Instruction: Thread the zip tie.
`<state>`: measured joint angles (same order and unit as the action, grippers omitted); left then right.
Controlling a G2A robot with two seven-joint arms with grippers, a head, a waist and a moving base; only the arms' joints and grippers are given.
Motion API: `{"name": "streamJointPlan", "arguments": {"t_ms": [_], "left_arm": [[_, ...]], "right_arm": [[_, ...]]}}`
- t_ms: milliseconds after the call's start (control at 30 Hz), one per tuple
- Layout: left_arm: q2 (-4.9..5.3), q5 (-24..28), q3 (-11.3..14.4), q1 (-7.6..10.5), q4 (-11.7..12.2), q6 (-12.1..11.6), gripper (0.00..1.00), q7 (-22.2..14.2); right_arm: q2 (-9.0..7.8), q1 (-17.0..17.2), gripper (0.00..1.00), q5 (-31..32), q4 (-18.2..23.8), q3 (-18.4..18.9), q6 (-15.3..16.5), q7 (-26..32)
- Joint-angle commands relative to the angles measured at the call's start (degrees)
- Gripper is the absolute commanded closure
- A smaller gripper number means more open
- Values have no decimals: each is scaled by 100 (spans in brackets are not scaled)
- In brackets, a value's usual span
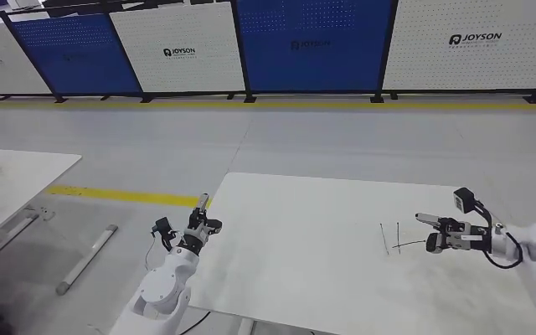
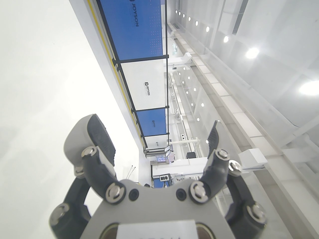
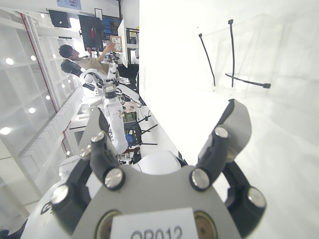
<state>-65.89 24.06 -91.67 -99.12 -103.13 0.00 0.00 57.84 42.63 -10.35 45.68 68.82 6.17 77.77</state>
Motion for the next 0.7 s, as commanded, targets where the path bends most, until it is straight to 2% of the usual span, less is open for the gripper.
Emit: {"name": "streamJointPlan", "arguments": {"t_ms": [0, 100, 200, 300, 533, 667], "left_arm": [[0, 0, 0, 0, 0, 0, 0, 0], [0, 0, 0, 0, 0, 0, 0, 0], [0, 0, 0, 0, 0, 0, 0, 0], [0, 0, 0, 0, 0, 0, 0, 0], [0, 0, 0, 0, 0, 0, 0, 0], [0, 0, 0, 0, 0, 0, 0, 0]], "right_arm": [[-12, -20, 0, -2, -93, 32, -21, -126], [-19, -93, 0, -8, -278, 24, -141, -56], [-21, -218, 0, -31, -597, 26, -128, -28], [17, -383, 0, 98, -895, -85, -200, -231], [268, -760, 0, 420, -1342, -606, -411, -803], [412, -940, 0, 480, -1614, -832, -468, -946]]}}
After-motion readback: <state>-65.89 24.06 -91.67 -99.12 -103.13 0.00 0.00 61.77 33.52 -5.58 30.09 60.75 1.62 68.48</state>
